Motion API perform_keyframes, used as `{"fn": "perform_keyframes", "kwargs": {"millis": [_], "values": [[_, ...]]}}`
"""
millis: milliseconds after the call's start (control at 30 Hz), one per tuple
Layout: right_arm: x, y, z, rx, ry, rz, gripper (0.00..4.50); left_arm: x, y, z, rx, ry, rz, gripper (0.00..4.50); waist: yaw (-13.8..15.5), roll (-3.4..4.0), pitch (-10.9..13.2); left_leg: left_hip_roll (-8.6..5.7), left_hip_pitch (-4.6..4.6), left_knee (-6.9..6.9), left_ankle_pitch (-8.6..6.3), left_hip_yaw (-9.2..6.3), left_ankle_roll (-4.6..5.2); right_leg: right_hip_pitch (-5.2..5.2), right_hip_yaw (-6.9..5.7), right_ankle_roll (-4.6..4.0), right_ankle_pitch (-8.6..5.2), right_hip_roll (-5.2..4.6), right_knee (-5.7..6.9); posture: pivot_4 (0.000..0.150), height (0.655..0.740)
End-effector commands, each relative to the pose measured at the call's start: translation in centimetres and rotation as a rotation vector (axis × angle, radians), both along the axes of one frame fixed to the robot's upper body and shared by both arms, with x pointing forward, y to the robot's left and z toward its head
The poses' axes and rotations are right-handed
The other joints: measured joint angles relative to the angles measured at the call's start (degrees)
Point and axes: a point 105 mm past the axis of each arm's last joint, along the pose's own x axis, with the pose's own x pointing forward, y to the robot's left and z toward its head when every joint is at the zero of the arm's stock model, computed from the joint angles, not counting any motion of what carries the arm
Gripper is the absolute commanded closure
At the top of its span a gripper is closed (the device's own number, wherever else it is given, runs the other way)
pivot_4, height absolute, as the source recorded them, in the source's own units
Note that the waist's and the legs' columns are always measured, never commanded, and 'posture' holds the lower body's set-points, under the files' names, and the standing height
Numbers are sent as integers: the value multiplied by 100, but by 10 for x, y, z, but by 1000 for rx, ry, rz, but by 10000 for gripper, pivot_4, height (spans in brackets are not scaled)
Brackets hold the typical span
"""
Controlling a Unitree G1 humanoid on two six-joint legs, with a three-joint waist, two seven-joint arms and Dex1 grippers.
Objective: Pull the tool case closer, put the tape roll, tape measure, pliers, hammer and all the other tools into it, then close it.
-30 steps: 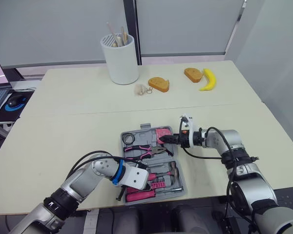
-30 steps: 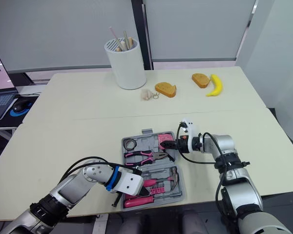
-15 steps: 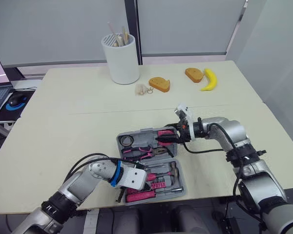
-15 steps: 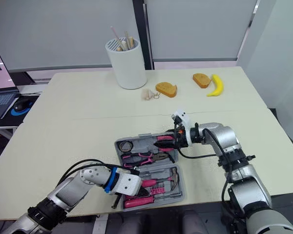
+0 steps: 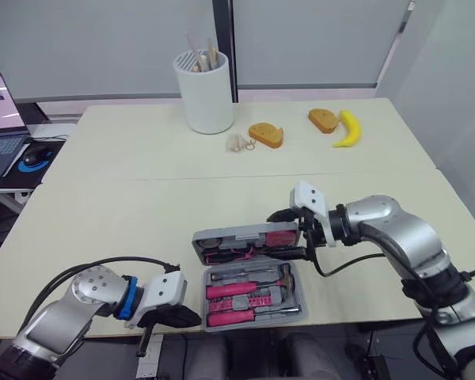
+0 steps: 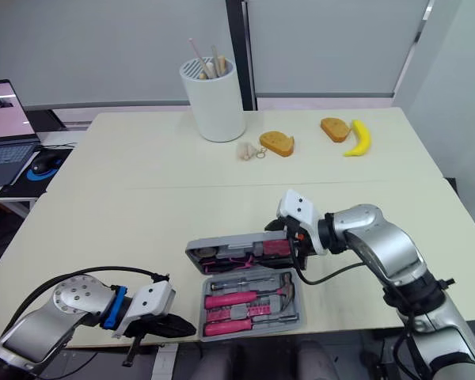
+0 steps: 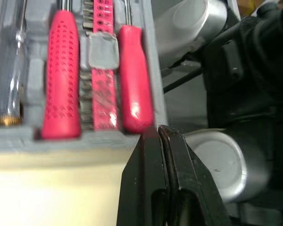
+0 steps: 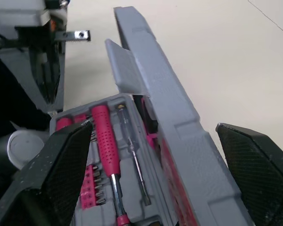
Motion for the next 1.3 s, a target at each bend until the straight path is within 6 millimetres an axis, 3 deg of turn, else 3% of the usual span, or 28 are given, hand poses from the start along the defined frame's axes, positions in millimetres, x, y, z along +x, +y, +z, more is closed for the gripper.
{"fn": "perform_keyframes", "kwargs": {"millis": [33, 167, 300, 467, 600, 700, 800, 933, 1200, 1300], "values": [[-30, -9, 1, -83, -79, 88, 492, 10, 26, 2, 52, -6, 139, 45000, 57, 1, 5, 0, -4, -1, -1, -1, -1, -1, -4, 0, 0, -1, -7, 1500, 7400], [-59, -36, 4, -180, -94, 124, 492, 18, 45, -2, 94, -9, 250, 45000, 110, -3, 14, -1, -18, 3, -5, -1, -9, -2, -6, 1, 0, -3, -25, 1500, 7400], [-72, -63, 6, -284, -88, 117, 492, 28, 48, -3, 97, -49, 314, 45000, 146, -8, 17, 0, -27, 4, -6, -1, -10, 3, -8, 9, 6, -3, -53, 1500, 7400], [-59, -90, -13, -433, -162, 21, 492, 44, 33, -4, 56, -109, 363, 45000, 147, -18, 17, 1, -28, 9, -6, 2, -10, 9, -6, 12, 8, -5, -58, 1500, 7400], [-53, -92, -30, -475, -199, -2, 492, 46, 24, -7, 47, -114, 358, 45000, 141, -18, 17, 1, -29, 8, -6, 6, -11, 5, -4, 11, 9, -4, -57, 1500, 7400], [-46, -88, -61, -548, -247, 16, 6893, 38, 9, -19, 67, -110, 287, 45000, 141, -20, 17, 1, -30, 8, -6, 4, -11, 6, -5, 10, 9, -2, -56, 1500, 7400], [-41, -78, -76, -558, -263, 40, 17142, 35, -1, -25, 70, -107, 254, 45000, 141, -20, 18, -2, -32, 12, -6, 9, -12, 4, 0, 11, 9, -2, -54, 1500, 7400], [-43, -63, -98, -568, -244, 105, 27525, 40, -18, -29, 50, -134, 225, 45000, 143, -14, 14, -2, -32, 23, -6, 4, -12, 8, -4, 12, 11, 0, -51, 1500, 7400], [-45, -39, -97, -511, -247, 166, 44519, 43, -34, -28, 15, -142, 180, 45000, 145, -15, 15, -5, -33, 27, -7, 0, -14, 12, -6, 12, 12, 1, -50, 1500, 7400], [-48, -38, -97, -509, -236, 177, 44817, 46, -39, -28, 7, -149, 168, 45000, 146, -12, 13, -4, -31, 28, -7, -2, -14, 13, -7, 12, 12, 2, -47, 1500, 7400]]}}
